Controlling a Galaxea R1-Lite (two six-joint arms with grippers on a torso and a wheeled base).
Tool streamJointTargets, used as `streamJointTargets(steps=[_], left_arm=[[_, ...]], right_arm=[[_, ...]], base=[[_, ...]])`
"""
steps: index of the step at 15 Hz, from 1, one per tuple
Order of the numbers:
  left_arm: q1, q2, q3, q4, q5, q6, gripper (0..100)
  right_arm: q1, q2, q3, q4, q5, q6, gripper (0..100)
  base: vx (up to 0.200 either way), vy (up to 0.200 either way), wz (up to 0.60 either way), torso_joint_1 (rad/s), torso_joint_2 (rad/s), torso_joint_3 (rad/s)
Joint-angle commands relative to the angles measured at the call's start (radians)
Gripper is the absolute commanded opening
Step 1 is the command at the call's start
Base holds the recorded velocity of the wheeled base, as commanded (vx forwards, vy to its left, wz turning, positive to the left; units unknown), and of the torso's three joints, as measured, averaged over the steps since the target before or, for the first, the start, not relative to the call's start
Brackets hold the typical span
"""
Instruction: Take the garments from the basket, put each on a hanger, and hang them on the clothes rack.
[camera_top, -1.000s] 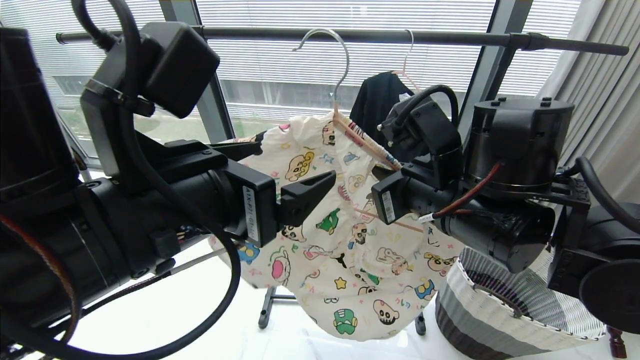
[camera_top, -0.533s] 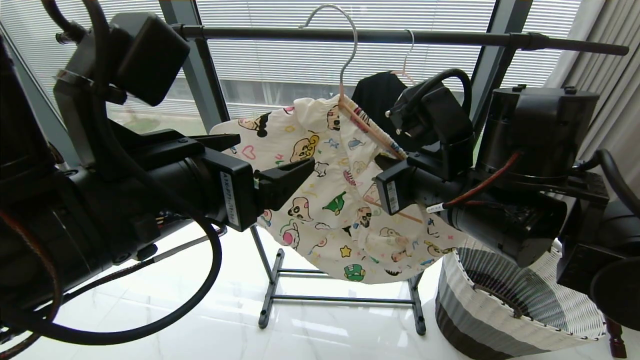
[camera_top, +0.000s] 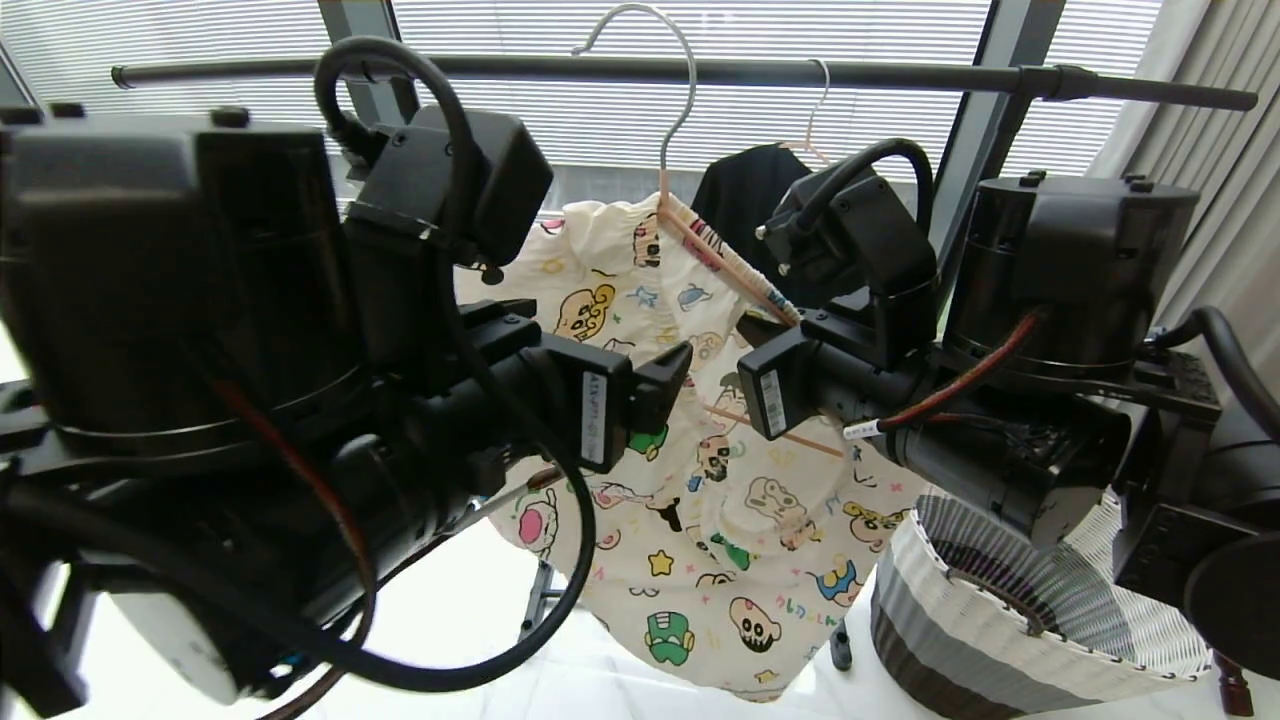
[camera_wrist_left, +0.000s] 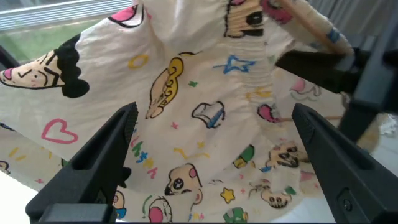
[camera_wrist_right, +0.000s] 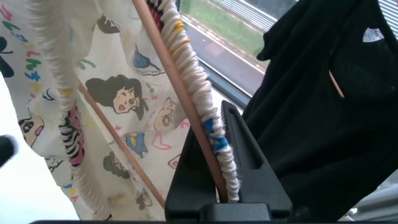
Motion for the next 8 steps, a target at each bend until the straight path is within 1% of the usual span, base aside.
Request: streamJointTargets(steps=[1, 2, 3, 4, 5, 6, 7, 8], left_arm=[[0.021, 0.122, -0.071, -0.038, 0.072, -0.035, 100], [0.018, 0.132, -0.104, -0.041, 0.08, -0.088, 100], [0.008, 0.134, -0.119, -0.039, 0.082, -0.127, 100], [-0.008, 0.129, -0.108, -0.039, 0.082, -0.139, 100], [-0.008, 0.128, -0.099, -0.039, 0.086, -0.139, 100], [0.0, 0.129, -0.097, -0.039, 0.112, -0.134, 100], [0.015, 0.129, -0.099, -0.039, 0.158, -0.119, 100], [0.026, 0.129, -0.087, -0.039, 0.189, -0.088, 100]], right_arm=[[0.003, 0.0, -0.002, 0.0, 0.0, 0.0, 0], [0.003, 0.0, 0.0, 0.0, 0.0, 0.0, 0], [0.003, 0.0, -0.002, 0.0, -0.001, 0.0, 0], [0.001, 0.0, -0.002, 0.0, -0.001, 0.0, 0], [0.001, 0.0, -0.002, -0.002, -0.001, 0.0, 0], [0.001, 0.0, 0.0, -0.008, -0.001, 0.0, 0], [0.001, 0.0, 0.0, -0.011, -0.001, 0.0, 0], [0.0, 0.0, 0.003, -0.013, -0.001, 0.0, 0]], base=[[0.0, 0.0, 0.0, 0.0, 0.0, 0.0], [0.0, 0.0, 0.0, 0.0, 0.0, 0.0], [0.0, 0.0, 0.0, 0.0, 0.0, 0.0], [0.0, 0.0, 0.0, 0.0, 0.0, 0.0], [0.0, 0.0, 0.0, 0.0, 0.0, 0.0], [0.0, 0.0, 0.0, 0.0, 0.0, 0.0], [0.0, 0.0, 0.0, 0.0, 0.0, 0.0], [0.0, 0.0, 0.0, 0.0, 0.0, 0.0]])
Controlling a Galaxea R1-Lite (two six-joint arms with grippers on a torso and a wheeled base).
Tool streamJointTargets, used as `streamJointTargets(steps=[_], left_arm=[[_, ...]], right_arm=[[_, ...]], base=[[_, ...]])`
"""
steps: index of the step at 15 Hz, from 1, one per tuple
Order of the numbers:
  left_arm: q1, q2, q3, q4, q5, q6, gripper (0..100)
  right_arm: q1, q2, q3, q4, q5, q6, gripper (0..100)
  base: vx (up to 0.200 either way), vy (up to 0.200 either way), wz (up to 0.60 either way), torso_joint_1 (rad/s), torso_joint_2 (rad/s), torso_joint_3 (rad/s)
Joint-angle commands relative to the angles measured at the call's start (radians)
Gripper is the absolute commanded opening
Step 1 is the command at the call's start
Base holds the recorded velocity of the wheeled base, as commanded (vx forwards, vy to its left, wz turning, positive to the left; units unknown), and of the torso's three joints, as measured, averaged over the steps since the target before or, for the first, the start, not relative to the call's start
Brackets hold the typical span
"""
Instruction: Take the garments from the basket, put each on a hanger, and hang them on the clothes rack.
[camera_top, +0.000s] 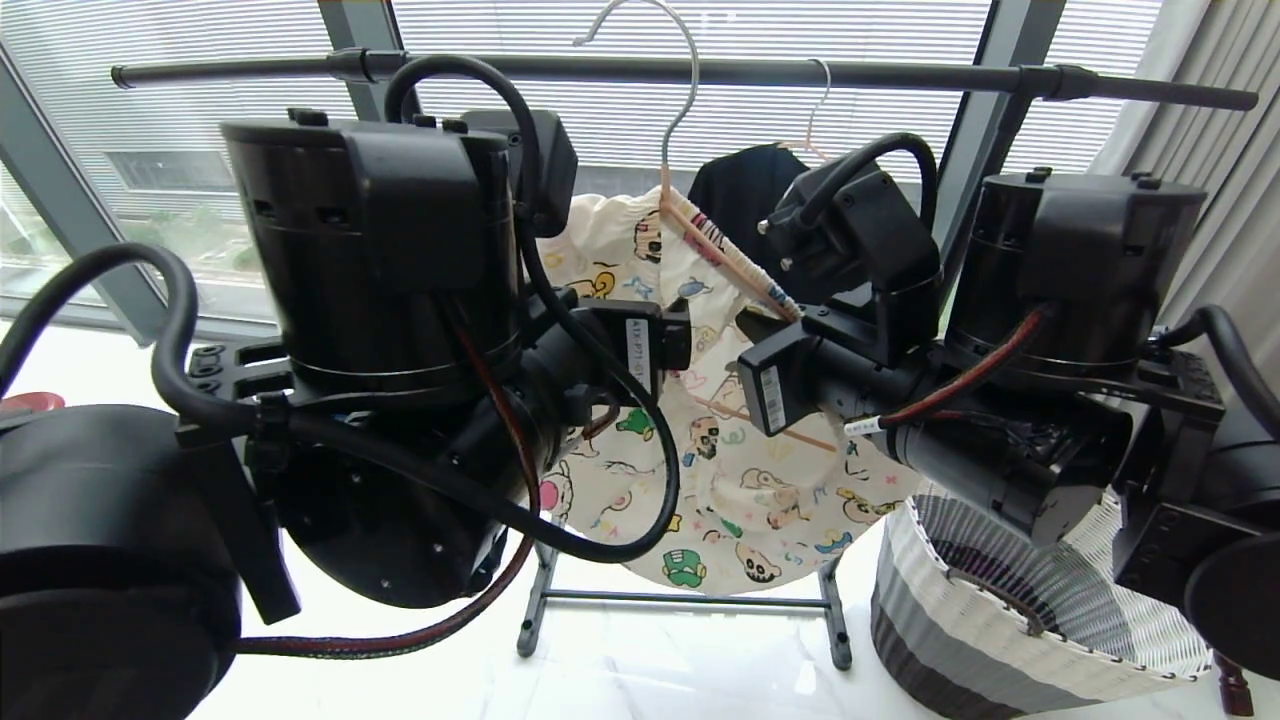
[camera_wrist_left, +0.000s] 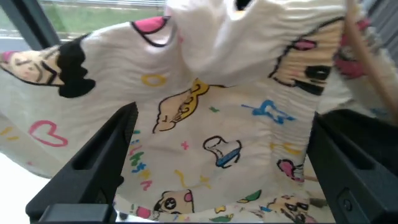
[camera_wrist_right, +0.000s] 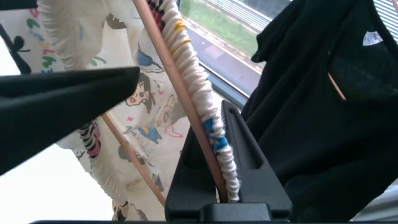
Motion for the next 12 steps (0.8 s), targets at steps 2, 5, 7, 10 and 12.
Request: streamJointTargets(steps=[2, 5, 7, 10, 12], left_arm=[[0.05, 0.004, 0.019, 0.001, 0.013, 0.016, 0], [0.063, -0.01, 0.018, 0.001, 0.011, 0.025, 0], [0.063, -0.045, 0.044, -0.001, 0.011, 0.149, 0], [0.067, -0.092, 0.048, -0.004, 0.01, 0.321, 0], [0.113, -0.102, 0.053, -0.004, 0.01, 0.383, 0]], right_arm=[[-0.001, 0.001, 0.003, 0.0, 0.0, 0.0, 0], [-0.004, 0.0, 0.012, 0.0, -0.003, 0.0, 0], [-0.016, 0.001, 0.03, 0.0, -0.034, 0.001, 0], [-0.02, -0.008, 0.133, -0.002, -0.042, 0.004, 0], [-0.022, -0.022, 0.168, -0.002, -0.042, 0.007, 0]], base=[[0.0, 0.0, 0.0, 0.0, 0.0, 0.0], [0.0, 0.0, 0.0, 0.0, 0.0, 0.0], [0.0, 0.0, 0.0, 0.0, 0.0, 0.0], [0.0, 0.0, 0.0, 0.0, 0.0, 0.0], [0.0, 0.0, 0.0, 0.0, 0.0, 0.0]])
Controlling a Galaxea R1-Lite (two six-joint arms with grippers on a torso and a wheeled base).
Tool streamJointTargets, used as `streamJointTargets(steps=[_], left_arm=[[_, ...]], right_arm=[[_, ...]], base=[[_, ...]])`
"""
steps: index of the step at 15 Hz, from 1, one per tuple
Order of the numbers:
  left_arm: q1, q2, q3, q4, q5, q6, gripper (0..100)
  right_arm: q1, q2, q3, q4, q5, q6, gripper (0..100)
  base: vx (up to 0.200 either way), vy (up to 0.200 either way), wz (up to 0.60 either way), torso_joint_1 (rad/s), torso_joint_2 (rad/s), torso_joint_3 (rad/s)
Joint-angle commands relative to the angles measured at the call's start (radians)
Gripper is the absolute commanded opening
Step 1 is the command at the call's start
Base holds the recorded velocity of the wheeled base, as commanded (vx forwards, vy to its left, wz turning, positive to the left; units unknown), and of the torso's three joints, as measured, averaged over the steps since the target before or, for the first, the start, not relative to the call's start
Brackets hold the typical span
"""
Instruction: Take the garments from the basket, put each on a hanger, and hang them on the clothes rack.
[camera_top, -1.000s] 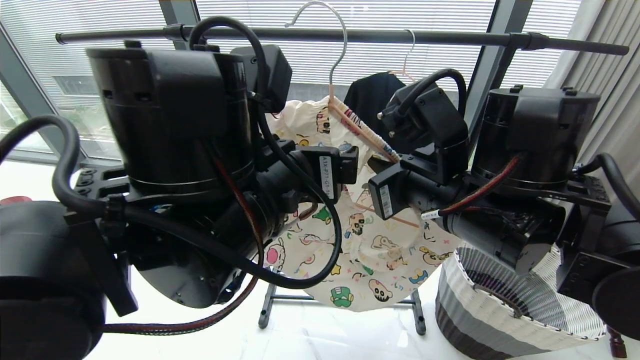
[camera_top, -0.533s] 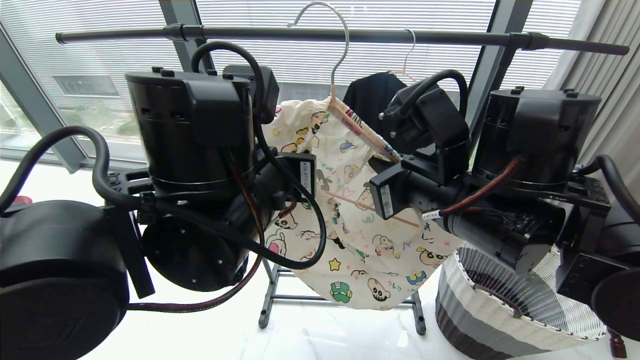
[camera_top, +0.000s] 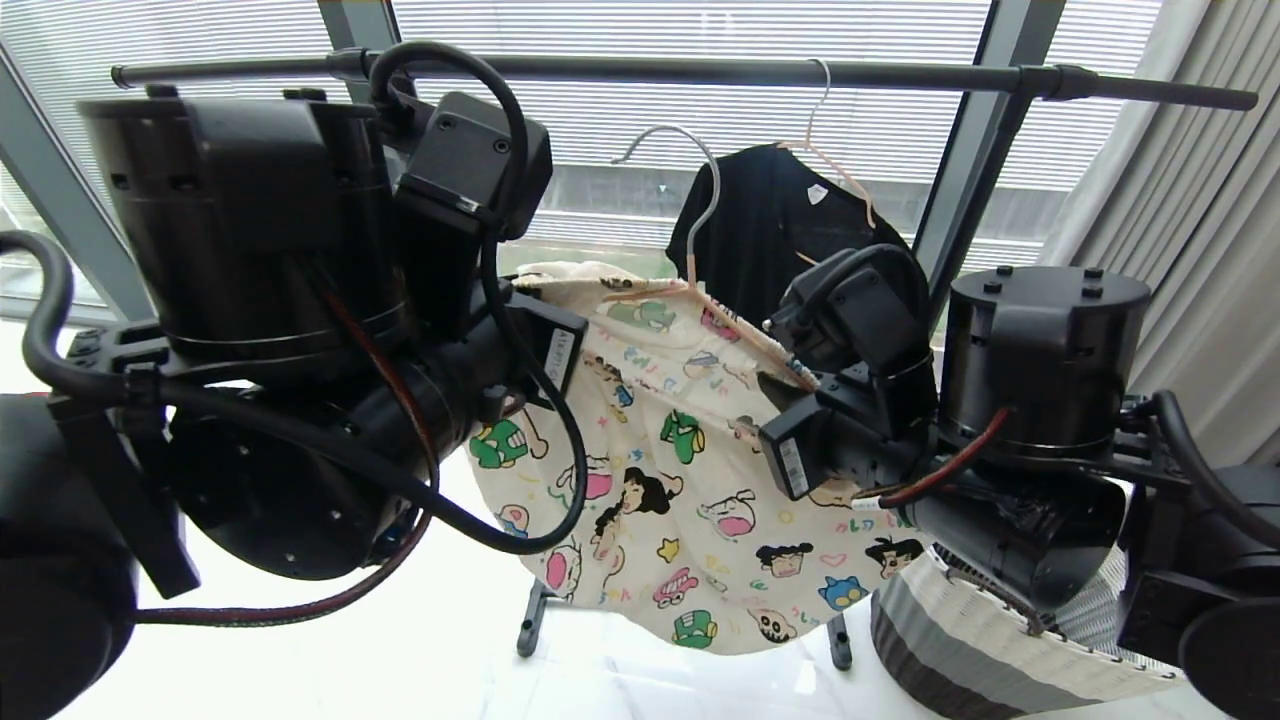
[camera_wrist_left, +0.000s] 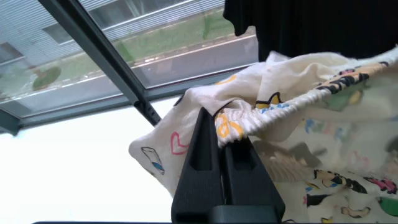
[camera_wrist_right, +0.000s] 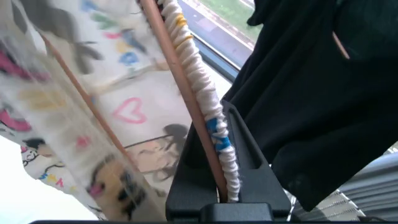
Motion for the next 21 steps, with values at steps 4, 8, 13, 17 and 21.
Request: streamJointTargets(steps=[4, 8, 13, 17, 21], left_arm=[[0.066, -0.042, 0.004, -0.001, 0.0, 0.076, 0], [0.07, -0.09, 0.039, 0.0, -0.063, 0.091, 0], [-0.119, -0.114, 0.087, 0.0, -0.216, 0.076, 0], [-0.144, -0.114, 0.098, -0.001, -0.218, 0.041, 0], [-0.158, -0.117, 0.115, -0.001, -0.218, 0.038, 100]], right_arm=[[-0.034, -0.044, 0.069, -0.001, -0.004, 0.001, 0], [-0.075, -0.055, 0.073, -0.001, -0.004, 0.001, 0], [-0.074, -0.051, 0.066, -0.003, -0.004, -0.001, 0], [-0.072, -0.055, 0.064, -0.001, -0.004, -0.001, 0], [-0.074, -0.055, 0.058, -0.001, -0.004, -0.001, 0]], base=[[0.0, 0.0, 0.0, 0.0, 0.0, 0.0], [0.0, 0.0, 0.0, 0.0, 0.0, 0.0], [0.0, 0.0, 0.0, 0.0, 0.0, 0.0], [0.0, 0.0, 0.0, 0.0, 0.0, 0.0], [0.0, 0.0, 0.0, 0.0, 0.0, 0.0]])
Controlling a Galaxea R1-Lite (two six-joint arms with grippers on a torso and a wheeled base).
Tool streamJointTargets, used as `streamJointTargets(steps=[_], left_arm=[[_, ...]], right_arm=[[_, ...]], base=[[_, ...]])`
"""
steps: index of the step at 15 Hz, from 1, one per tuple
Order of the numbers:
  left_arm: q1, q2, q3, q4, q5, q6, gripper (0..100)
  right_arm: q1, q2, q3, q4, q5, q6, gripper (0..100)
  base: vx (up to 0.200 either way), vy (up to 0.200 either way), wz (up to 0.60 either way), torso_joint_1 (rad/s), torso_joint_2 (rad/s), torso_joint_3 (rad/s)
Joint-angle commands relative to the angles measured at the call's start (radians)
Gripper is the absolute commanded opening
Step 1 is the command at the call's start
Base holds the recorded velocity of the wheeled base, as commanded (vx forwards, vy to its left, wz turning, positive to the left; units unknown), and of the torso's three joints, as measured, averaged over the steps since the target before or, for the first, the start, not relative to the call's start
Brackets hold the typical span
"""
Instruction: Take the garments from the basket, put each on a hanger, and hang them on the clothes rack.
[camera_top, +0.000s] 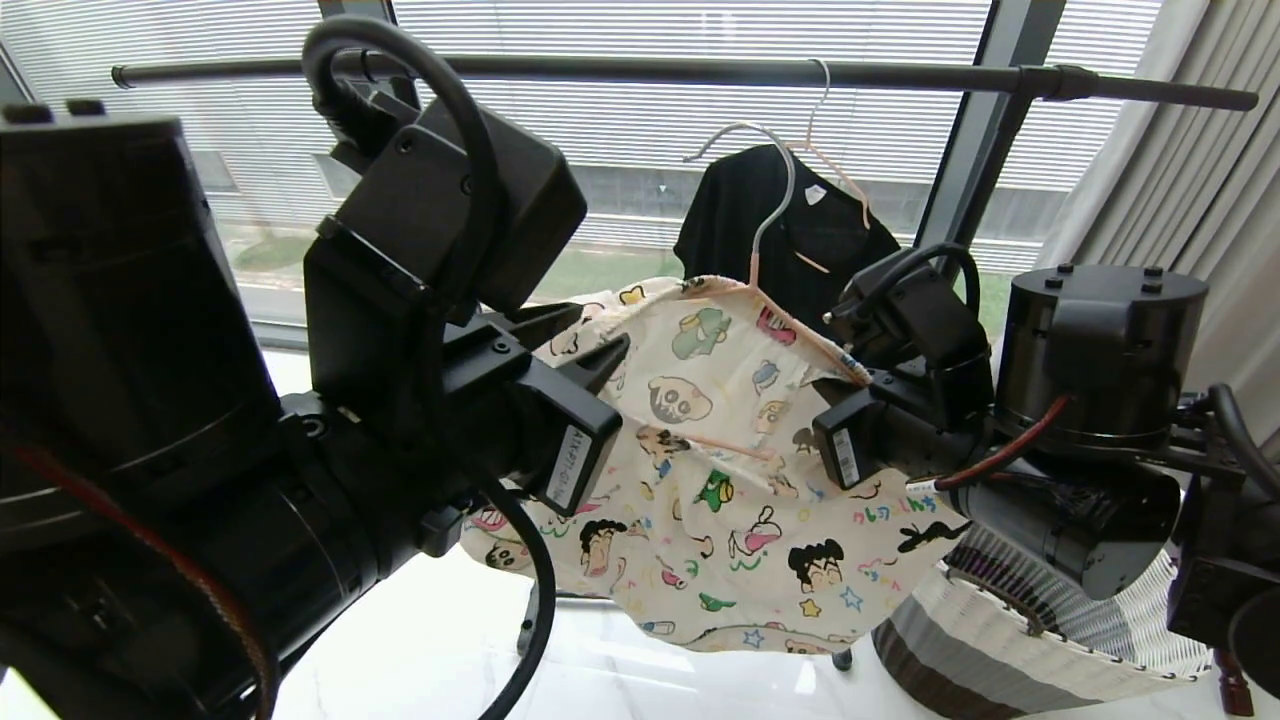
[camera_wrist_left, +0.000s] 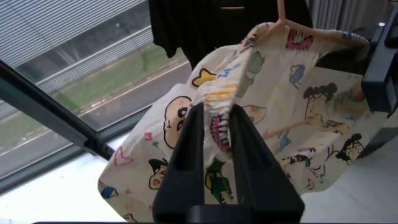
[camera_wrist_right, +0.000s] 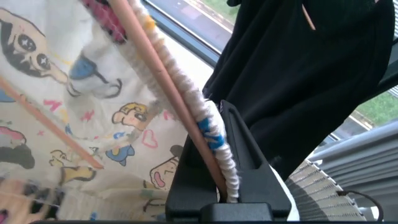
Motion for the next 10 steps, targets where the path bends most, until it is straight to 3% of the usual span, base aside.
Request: streamJointTargets(steps=[1, 4, 7, 10], left_arm=[[-0.007, -0.004, 0.005, 0.0, -0.001, 0.0, 100], [-0.007, -0.027, 0.023, 0.0, -0.001, 0.0, 100], [0.007, -0.063, 0.06, 0.0, 0.004, 0.003, 100], [0.094, -0.103, 0.118, 0.0, 0.006, 0.007, 100]], right_arm=[[0.001, -0.005, -0.001, 0.0, 0.001, -0.001, 0], [-0.007, -0.017, 0.006, 0.0, -0.001, -0.001, 0], [-0.05, -0.063, 0.089, 0.0, -0.002, -0.001, 0], [-0.153, -0.263, 0.356, 0.0, 0.001, -0.005, 0]], base=[[0.0, 0.0, 0.0, 0.0, 0.0, 0.0], [0.0, 0.0, 0.0, 0.0, 0.0, 0.0], [0.0, 0.0, 0.0, 0.0, 0.0, 0.0], [0.0, 0.0, 0.0, 0.0, 0.0, 0.0]])
